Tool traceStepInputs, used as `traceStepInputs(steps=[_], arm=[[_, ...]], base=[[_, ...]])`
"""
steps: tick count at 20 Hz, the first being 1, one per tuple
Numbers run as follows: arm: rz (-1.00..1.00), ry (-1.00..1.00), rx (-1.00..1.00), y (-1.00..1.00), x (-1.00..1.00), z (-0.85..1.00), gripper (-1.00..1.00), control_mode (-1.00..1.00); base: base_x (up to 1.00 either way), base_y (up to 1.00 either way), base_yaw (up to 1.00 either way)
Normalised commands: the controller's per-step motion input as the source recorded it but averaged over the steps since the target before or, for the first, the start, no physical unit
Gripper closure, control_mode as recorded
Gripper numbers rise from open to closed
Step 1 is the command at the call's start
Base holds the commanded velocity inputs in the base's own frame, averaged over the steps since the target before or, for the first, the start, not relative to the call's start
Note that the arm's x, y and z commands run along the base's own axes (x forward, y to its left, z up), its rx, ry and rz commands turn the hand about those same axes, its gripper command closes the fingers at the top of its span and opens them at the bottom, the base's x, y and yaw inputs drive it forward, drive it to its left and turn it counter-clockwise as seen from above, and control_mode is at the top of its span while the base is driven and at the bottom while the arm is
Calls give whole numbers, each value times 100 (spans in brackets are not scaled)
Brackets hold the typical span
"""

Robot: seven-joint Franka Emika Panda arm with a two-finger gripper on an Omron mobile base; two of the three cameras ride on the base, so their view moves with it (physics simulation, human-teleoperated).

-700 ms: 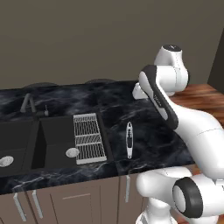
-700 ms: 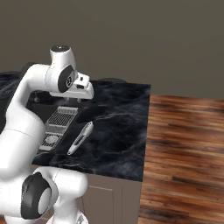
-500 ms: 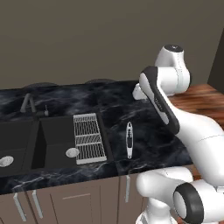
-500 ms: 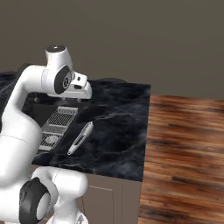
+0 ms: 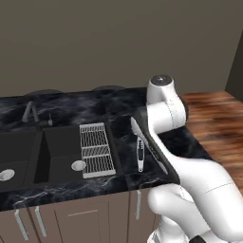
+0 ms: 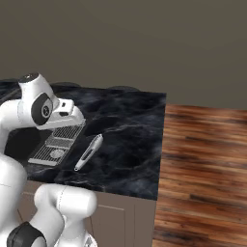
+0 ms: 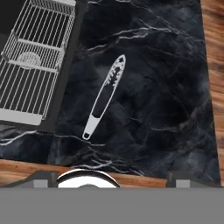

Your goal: Pick up the tongs from the counter and place them near the plate next to the oven.

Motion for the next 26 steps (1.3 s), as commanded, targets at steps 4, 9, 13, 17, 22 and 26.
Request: traceStepInputs(steps=[4,9,13,17,22,26], arm=[[0,0,0,13,0,-78,-100,-100],[0,1,2,-1,25,-48,-100,-100],[0,3,16,-23,50,-40,-100,-100],[0,14,16,-22,61,-31,-100,-100],[-1,26,12,-12,68,-13,-100,-100],[-8,31,2,7,60,0,-100,-100]], base=[[0,0,0],[0,0,0],[0,0,0],[0,0,0],[0,0,0],[0,0,0]])
